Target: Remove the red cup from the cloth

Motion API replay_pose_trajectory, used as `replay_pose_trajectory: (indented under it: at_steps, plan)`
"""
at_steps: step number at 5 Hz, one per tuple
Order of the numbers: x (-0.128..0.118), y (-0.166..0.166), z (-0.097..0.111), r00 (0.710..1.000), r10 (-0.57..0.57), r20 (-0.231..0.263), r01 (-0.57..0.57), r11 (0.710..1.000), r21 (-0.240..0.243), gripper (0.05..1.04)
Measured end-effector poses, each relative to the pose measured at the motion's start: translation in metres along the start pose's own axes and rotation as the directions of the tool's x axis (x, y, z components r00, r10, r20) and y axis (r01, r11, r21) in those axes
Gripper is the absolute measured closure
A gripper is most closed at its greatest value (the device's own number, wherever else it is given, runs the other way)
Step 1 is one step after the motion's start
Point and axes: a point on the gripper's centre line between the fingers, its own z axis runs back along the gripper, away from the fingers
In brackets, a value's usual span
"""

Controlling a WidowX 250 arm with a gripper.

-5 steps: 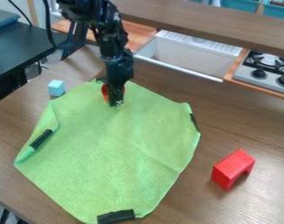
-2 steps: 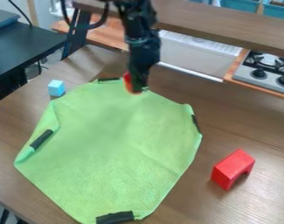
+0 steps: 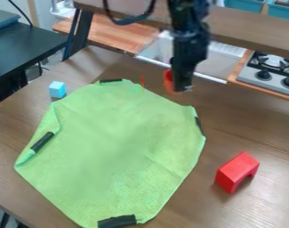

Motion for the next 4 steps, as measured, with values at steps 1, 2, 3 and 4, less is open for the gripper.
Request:
replay_pose_trajectory:
  at_steps: [1,2,3,4]
  plan:
    - [0.022,-0.016,-0.012,0.999,-0.031,-0.014,0.030,0.999,-0.043,1.014]
    - [0.041,-0.031,-0.023,0.998,-0.064,-0.013,0.063,0.996,-0.064,1.014]
    - [0.044,-0.039,-0.042,0.996,-0.076,-0.041,0.073,0.994,-0.078,1.014]
    - [0.052,-0.046,-0.051,0.994,-0.106,-0.034,0.103,0.991,-0.084,1.014]
